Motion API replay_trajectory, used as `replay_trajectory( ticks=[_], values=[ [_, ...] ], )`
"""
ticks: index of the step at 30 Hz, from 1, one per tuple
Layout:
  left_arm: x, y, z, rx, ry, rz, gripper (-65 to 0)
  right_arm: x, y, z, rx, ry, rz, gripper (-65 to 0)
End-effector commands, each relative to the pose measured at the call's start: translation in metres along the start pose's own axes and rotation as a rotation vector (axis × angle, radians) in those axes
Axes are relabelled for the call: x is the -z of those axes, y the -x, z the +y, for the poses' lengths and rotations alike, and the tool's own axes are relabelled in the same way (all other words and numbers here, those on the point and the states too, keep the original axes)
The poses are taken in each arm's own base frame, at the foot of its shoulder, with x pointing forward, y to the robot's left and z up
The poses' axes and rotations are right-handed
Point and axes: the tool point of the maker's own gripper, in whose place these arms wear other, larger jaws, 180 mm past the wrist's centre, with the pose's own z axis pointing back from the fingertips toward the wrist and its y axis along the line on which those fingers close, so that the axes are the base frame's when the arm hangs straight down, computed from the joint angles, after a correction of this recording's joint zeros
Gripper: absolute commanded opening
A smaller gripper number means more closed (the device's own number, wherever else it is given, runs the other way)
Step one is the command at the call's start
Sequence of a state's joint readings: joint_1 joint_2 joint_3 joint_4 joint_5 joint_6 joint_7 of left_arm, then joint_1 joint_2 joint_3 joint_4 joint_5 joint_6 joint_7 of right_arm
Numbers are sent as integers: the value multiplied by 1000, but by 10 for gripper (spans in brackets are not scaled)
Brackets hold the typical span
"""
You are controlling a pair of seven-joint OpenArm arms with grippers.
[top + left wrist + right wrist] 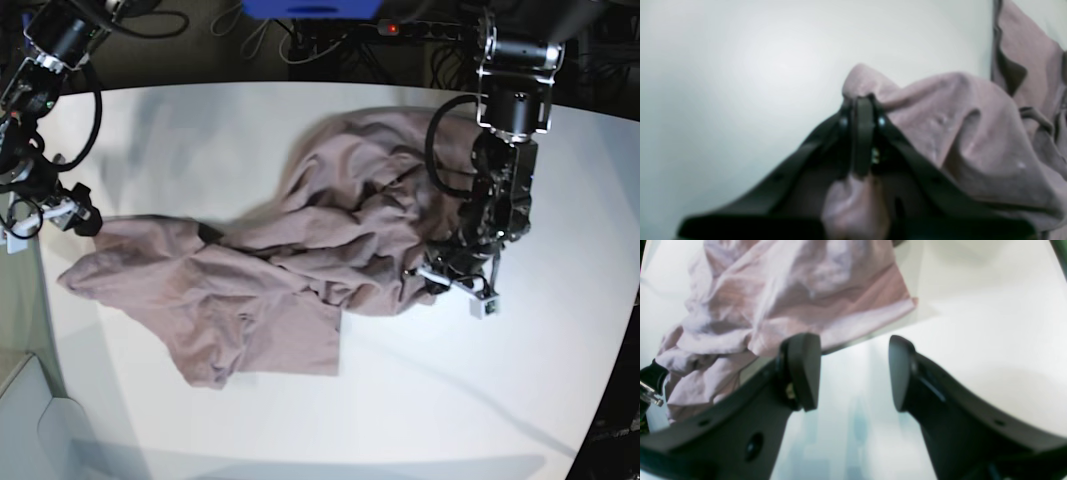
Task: Layout the t-shirt on the table in an organized manner, then fold the t-shirt properly
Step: 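Lift and carry the grasped fabric with the left gripper toward the right arm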
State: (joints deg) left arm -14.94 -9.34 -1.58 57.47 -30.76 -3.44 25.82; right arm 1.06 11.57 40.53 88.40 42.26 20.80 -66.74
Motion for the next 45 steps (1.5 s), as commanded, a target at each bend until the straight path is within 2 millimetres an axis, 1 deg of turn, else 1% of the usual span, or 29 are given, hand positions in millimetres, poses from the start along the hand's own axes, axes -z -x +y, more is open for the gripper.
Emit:
replay_trajectory(
  ticks=[1,3,5,8,11,13,15,16,18,21,23,24,27,30,32,35,37,40,42,45],
  values=[
    [-1,-12,-4,10,11,-15,-645,-5,-17,4,-33,-13,-48,-321],
    [-3,-18,-9,10,26,-34,-647,-5,-17,4,-33,-13,-48,-321],
    [-10,-36,-17,22,48,-80,-646,-5,-17,4,-33,-13,-48,-321],
    [-30,-58,-36,57,96,-166,-646,-5,-17,4,-33,-13,-48,-321],
    [-66,-92,-66,112,167,-297,-646,-5,-17,4,-33,-13,-48,-321],
    [-90,-107,-87,143,221,-370,-646,-5,-18,5,-34,-14,-51,-321],
    [-114,-115,-113,180,285,-417,-646,-5,-18,5,-34,-14,-51,-321],
    [-123,-115,-126,196,318,-417,-646,-5,-18,5,-34,-14,-52,-321],
    [-142,-107,-160,205,419,-405,-646,-5,-18,5,-34,-14,-51,-321],
    [-163,-91,-197,201,539,-379,-646,-7,-19,2,-36,-8,-53,-321],
    [-172,-77,-215,203,602,-357,-646,-8,-21,1,-37,-4,-57,-322],
    [-176,-70,-227,206,641,-343,-646,-10,-24,-1,-47,4,-61,-322],
    [-189,-45,-253,214,739,-286,-646,-20,-25,-14,-72,40,-57,-322],
    [-198,-17,-277,221,831,-204,-646,-39,-38,-23,-80,80,-114,-322],
    [-206,5,-293,240,889,-147,-646,-52,-46,-28,-84,105,-152,-322],
    [-218,41,-305,312,958,-57,-647,-70,-61,-38,-114,150,-188,-322],
    [-226,57,-315,371,1004,-20,-647,-80,-70,-45,-122,175,-210,-322],
    [-230,84,-314,435,1028,51,-647,-95,-77,-58,-102,212,-243,-322],
    [-234,94,-315,477,1050,76,-647,-103,-81,-64,-90,229,-264,-322],
    [-247,121,-319,549,1106,144,-647,-108,-86,-67,-100,241,-274,-321]
  ],
)
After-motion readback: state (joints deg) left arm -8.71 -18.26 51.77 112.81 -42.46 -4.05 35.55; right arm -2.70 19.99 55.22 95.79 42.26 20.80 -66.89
